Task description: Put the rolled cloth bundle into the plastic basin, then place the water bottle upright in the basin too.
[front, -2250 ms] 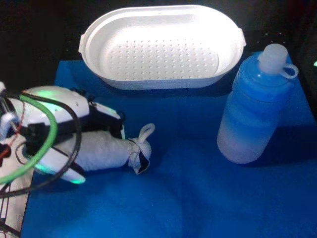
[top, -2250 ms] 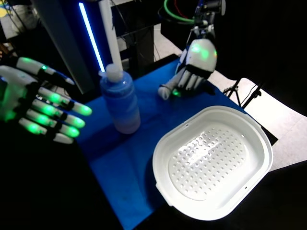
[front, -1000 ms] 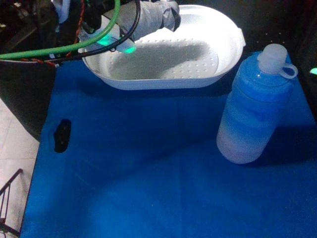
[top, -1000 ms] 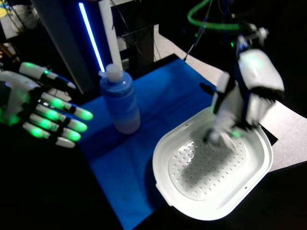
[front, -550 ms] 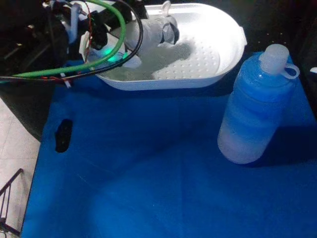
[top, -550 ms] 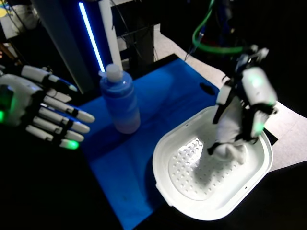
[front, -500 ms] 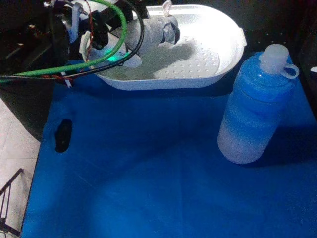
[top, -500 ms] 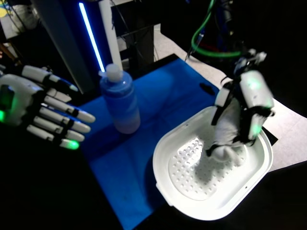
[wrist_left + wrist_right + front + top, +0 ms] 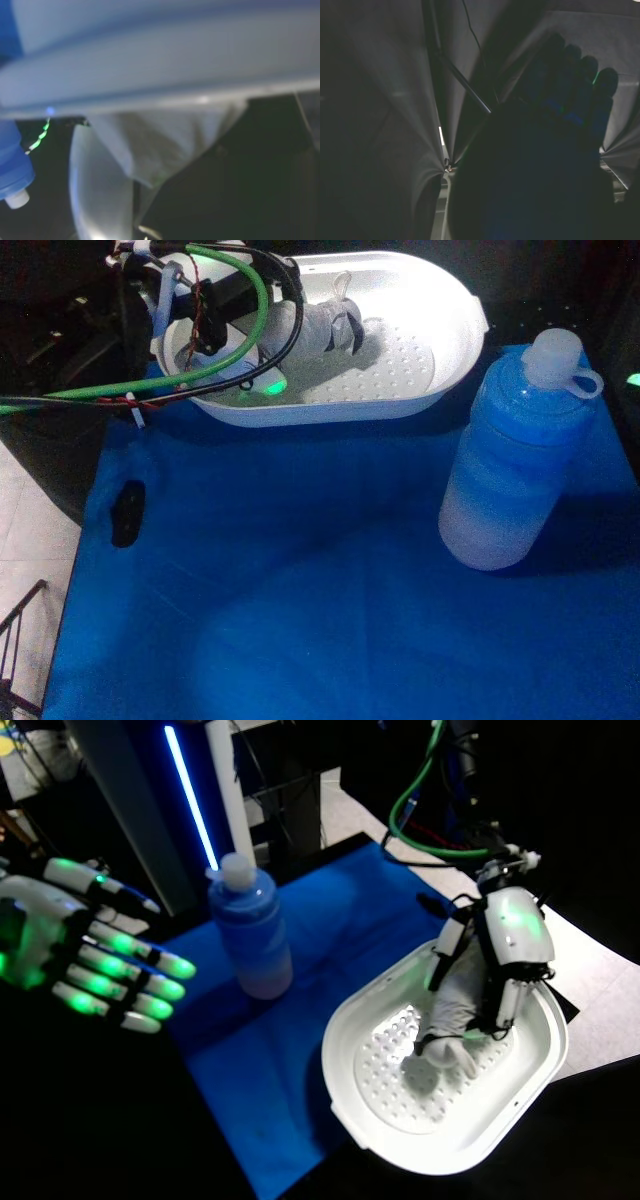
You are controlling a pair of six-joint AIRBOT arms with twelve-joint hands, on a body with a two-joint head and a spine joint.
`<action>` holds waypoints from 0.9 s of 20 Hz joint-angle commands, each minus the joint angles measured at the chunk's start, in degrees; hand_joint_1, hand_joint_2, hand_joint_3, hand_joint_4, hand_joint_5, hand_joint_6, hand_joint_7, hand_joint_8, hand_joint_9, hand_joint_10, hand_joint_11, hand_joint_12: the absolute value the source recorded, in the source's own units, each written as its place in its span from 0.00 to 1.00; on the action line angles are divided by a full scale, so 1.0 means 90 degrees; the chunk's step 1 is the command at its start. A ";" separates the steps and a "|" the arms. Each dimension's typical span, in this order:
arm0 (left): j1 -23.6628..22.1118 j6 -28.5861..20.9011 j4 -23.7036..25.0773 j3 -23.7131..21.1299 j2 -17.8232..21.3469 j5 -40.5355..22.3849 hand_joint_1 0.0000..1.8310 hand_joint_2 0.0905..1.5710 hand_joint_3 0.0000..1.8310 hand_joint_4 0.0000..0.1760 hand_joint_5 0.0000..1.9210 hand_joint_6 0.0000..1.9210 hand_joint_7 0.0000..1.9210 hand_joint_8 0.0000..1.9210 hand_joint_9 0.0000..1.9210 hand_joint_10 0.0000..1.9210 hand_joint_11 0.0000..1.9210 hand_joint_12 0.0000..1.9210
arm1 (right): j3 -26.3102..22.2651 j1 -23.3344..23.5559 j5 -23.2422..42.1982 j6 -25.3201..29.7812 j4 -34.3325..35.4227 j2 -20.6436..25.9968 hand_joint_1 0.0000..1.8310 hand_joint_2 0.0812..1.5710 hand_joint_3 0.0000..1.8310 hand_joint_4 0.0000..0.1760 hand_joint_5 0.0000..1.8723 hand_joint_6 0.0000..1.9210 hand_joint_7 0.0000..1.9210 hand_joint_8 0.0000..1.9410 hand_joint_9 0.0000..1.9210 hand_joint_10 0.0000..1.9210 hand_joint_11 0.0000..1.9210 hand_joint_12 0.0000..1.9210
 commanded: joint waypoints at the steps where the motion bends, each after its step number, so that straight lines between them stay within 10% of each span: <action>1: -0.0150 -0.0054 -0.0045 0.0009 0.0073 -0.0811 0.44 0.64 0.00 0.39 0.36 0.19 0.32 0.25 0.27 0.41 0.14 0.72 | 0.0040 0.0039 0.0782 0.0080 0.0052 -0.0008 0.13 1.00 0.01 0.00 0.11 0.00 0.11 0.00 0.10 0.00 0.00 0.24; 4: -0.0214 -0.0054 0.0062 -0.0023 0.0125 -0.0789 0.38 0.59 0.00 0.47 0.32 0.00 0.29 0.18 0.16 0.56 0.02 0.81 | 0.0040 0.0039 0.0782 0.0084 0.0052 -0.0018 0.11 1.00 0.00 0.00 0.12 0.00 0.12 0.00 0.12 0.00 0.00 0.33; 5: -0.0252 -0.0054 0.0115 -0.0052 0.0158 -0.0787 0.36 0.58 0.00 0.60 0.28 0.00 0.21 0.30 0.10 0.64 0.00 0.85 | 0.0040 0.0039 0.0781 0.0086 0.0052 -0.0020 0.10 1.00 0.00 0.00 0.11 0.00 0.12 0.00 0.12 0.00 0.00 0.32; 8: -0.0322 -0.0054 0.0230 -0.0221 0.0294 -0.0862 0.32 0.55 0.00 0.97 0.14 0.00 0.17 0.00 0.14 0.03 0.00 0.42 | 0.0039 0.0039 0.0781 0.0095 0.0052 -0.0015 0.11 1.00 0.00 0.00 0.12 0.00 0.12 0.00 0.12 0.00 0.00 0.29; 17: -0.0348 -0.0053 0.1179 -0.2157 0.2184 -0.1624 0.22 0.53 0.00 1.00 0.02 0.00 0.07 0.00 0.08 0.00 0.00 0.44 | 0.0033 0.0038 0.0781 0.0268 0.0074 0.0015 0.13 0.95 0.00 0.00 0.12 0.00 0.12 0.00 0.12 0.00 0.00 0.33; 18: -0.0196 -0.0054 0.1178 -0.2433 0.2484 -0.1813 0.23 0.54 0.00 1.00 0.02 0.00 0.06 0.00 0.06 0.00 0.00 0.33 | 0.0034 0.0039 0.0781 0.0274 0.0094 0.0028 0.17 0.91 0.00 0.10 0.11 0.00 0.12 0.00 0.11 0.00 0.00 0.27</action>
